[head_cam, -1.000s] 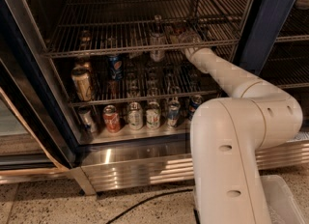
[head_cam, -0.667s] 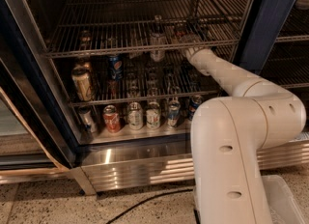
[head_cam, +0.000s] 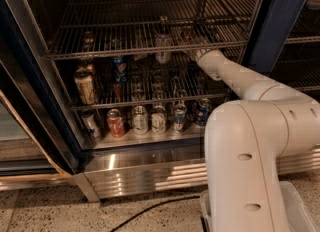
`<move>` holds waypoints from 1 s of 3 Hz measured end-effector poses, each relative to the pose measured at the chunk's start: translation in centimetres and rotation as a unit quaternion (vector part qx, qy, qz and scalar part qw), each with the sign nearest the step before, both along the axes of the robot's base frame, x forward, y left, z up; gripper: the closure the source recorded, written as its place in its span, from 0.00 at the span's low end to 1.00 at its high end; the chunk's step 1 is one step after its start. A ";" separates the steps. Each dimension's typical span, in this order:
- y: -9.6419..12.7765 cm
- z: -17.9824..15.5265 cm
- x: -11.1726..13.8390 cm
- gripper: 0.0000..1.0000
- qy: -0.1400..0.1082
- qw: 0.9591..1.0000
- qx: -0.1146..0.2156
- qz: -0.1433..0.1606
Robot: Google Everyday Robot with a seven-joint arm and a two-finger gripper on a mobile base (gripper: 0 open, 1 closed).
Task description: Pick coke can from middle shelf of fridge
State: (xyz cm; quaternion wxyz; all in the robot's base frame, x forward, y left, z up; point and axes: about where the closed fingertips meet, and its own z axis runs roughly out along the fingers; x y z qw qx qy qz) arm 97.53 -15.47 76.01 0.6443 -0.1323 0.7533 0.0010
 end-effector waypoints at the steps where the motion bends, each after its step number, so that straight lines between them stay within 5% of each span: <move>1: -0.1 0.9 -0.8 1.00 -0.005 1.000 0.010 0.008; 2: -0.7 2.0 -3.6 1.00 -0.007 0.999 0.031 0.035; 3: -0.7 2.0 -3.6 1.00 -0.007 0.999 0.031 0.035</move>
Offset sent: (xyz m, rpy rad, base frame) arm -0.0377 -0.0110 0.0308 0.0700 -0.0394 0.0625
